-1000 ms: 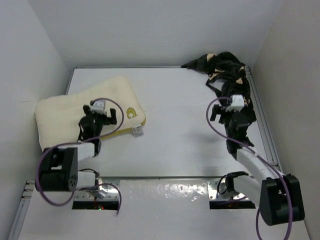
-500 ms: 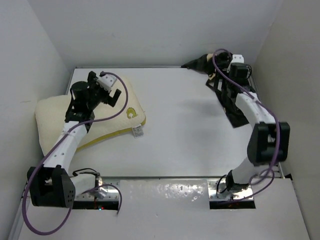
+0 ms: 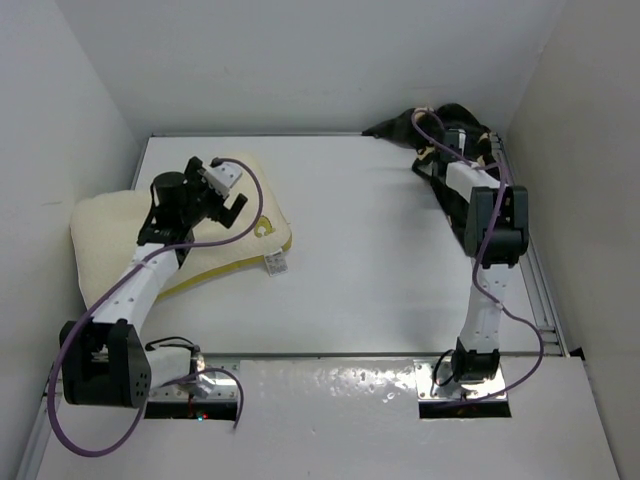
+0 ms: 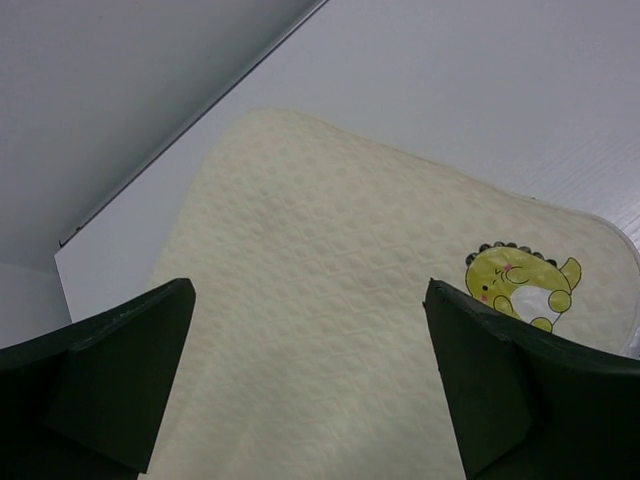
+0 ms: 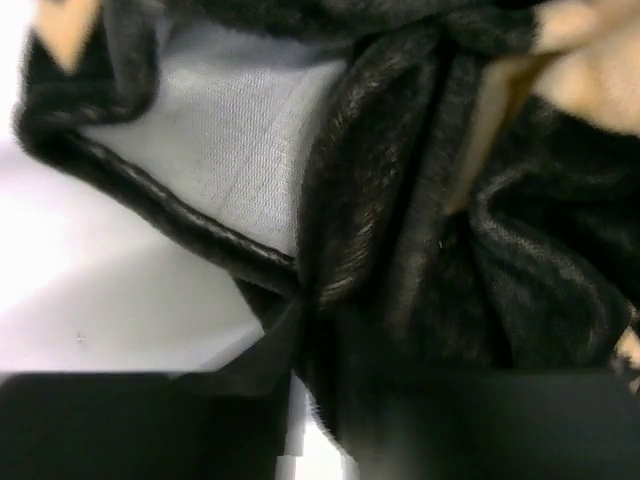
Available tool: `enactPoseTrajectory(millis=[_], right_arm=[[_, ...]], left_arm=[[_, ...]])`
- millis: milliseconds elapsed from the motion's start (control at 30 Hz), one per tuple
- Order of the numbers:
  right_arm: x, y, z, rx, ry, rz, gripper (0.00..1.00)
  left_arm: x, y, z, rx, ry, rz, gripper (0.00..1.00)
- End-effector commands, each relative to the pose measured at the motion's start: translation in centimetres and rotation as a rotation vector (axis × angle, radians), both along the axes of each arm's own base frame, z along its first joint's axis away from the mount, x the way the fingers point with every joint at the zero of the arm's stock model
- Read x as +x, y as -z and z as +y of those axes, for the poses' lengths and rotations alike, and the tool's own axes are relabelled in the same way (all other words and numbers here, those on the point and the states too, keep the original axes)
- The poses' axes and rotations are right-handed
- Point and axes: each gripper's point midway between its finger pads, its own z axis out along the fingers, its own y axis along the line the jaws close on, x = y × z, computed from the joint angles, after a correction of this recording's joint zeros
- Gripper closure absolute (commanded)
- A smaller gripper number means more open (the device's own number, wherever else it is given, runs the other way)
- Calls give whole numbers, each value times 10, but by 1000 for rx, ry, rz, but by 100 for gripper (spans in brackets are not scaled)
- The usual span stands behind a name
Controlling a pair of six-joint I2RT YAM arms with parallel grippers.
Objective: Put the pillow into the pillowcase
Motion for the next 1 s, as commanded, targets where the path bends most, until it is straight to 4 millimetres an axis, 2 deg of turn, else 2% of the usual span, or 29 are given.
enactPoseTrajectory(millis=[0, 33, 67, 100, 167, 200, 233, 300, 333, 367, 400, 433, 500, 567, 600, 633, 667, 700, 833, 867, 900, 933, 967], right_arm=[[2, -8, 1, 30, -24, 12, 91], [-5, -10, 12, 48, -65, 20, 100], [-7, -13, 34, 52, -154, 21, 100], [-23, -19, 66, 96, -269, 22, 100], [-36, -33, 104, 115, -428, -25, 100], [-49, -38, 128, 141, -559, -38, 100], [-79, -48, 160, 173, -672, -50, 100], [-108, -61, 196, 213, -853, -80, 100], [-140, -54, 224, 278, -957, -52, 100], [-154, -75, 235, 300, -1004, -96, 100], [-173, -73, 245, 341, -1040, -79, 100], [-192, -80, 263, 409, -1110, -80, 100], [-219, -95, 276, 493, -1143, -105, 100], [-231, -99, 277, 528, -1132, -100, 100], [-236, -98, 272, 525, -1111, -95, 54], [-236, -93, 264, 521, -1075, -81, 32], [-237, -86, 253, 513, -1016, -51, 19], [-238, -86, 247, 510, -984, -43, 2], [-220, -95, 213, 531, -742, -149, 2], [-208, -106, 210, 570, -668, -226, 8], [-207, -100, 196, 582, -601, -239, 30], [-195, -114, 194, 596, -571, -323, 99], [-190, -115, 188, 621, -507, -343, 100]], left_arm=[[5, -12, -5, 6, 13, -65, 0], [5, -11, -7, -1, 16, -68, 0], [5, -12, -8, -5, 17, -71, 0], [5, -10, -10, -15, 24, -66, 0], [5, -14, -14, -22, 37, -78, 0], [4, -13, -19, -25, 54, -76, 0], [4, -14, -21, -25, 62, -81, 0], [2, -12, -29, -29, 85, -77, 0], [1, -11, -31, -31, 90, -76, 0], [0, -11, -36, -35, 106, -75, 0], [-2, -11, -38, -41, 112, -72, 0], [-3, -10, -41, -44, 120, -68, 0], [-7, -11, -47, -50, 147, -69, 0], [-10, -10, -53, -55, 172, -65, 0], [-12, -8, -57, -59, 190, -60, 0], [-14, -4, -59, -59, 202, -49, 0], [-16, -2, -64, -59, 222, -45, 0], [-18, 3, -69, -61, 242, -29, 0], [-18, 25, -82, -100, 237, 83, 0], [-12, 18, -88, -110, 248, 93, 0], [-7, 28, -92, -109, 252, 145, 0], [-13, 38, -101, -105, 270, 224, 1], [-1, 15, -111, -104, 295, 199, 46]])
